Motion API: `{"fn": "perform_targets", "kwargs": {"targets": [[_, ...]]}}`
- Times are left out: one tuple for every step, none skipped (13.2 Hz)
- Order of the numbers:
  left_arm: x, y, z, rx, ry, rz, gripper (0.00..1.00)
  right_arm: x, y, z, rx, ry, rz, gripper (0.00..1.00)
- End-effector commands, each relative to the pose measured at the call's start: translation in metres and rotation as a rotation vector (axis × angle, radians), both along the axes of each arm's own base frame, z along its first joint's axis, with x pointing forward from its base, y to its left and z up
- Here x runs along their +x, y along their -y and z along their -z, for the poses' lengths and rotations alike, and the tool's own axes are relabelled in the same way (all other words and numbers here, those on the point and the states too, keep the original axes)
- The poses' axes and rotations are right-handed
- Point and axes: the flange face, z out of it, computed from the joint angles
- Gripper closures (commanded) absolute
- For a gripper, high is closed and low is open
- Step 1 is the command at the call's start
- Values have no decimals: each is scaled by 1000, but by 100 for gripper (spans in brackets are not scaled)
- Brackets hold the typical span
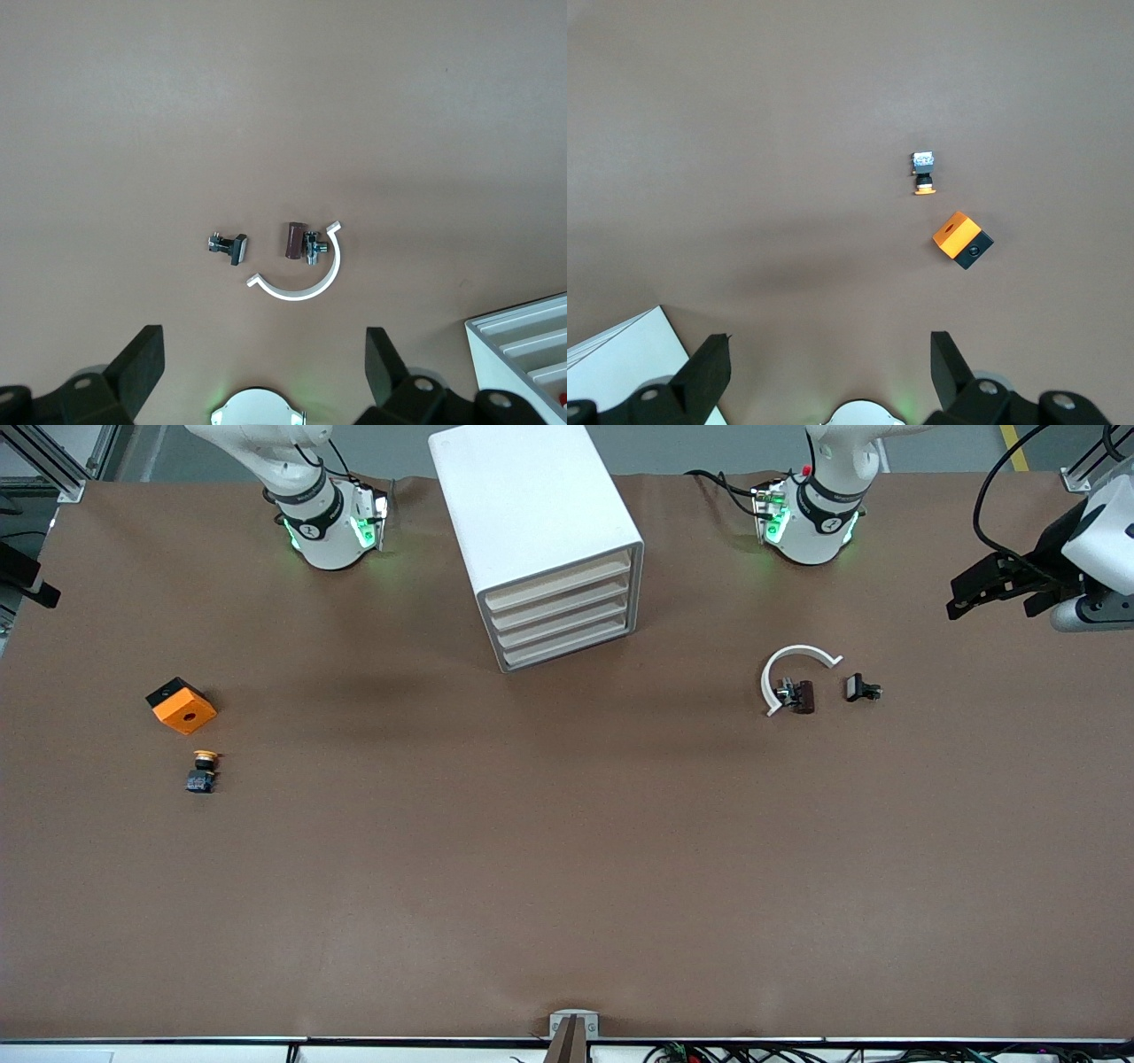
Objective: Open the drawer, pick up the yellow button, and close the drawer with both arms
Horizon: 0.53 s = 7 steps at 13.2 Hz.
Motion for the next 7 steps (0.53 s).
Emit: {"fn": "perform_targets", "kwargs": {"targets": [[-6,-3,-3,-20,9,16,0,-4,-2,0,-1,1,-8,0],[-5,-6,-4,-25,12,13,0,-4,-4,0,-14,2,-15,0],[-4,-4,-4,-25,14,18,0,-3,-9,-1,-47,3,-38,0],[-4,-4,-3,-24,13,19,0,-2,-15,-1,-68,3,-53,0],[-3,-1,-3,-24,14,24,0,-1,-15,-1,-69,5,-53,0],[-3,-5,-4,-28,19,16,0,-2,-16,-1,-72,4,-57,0],[-2,-5,-4,-30,23,17,0,-2,-16,-1,-72,4,-57,0]]}}
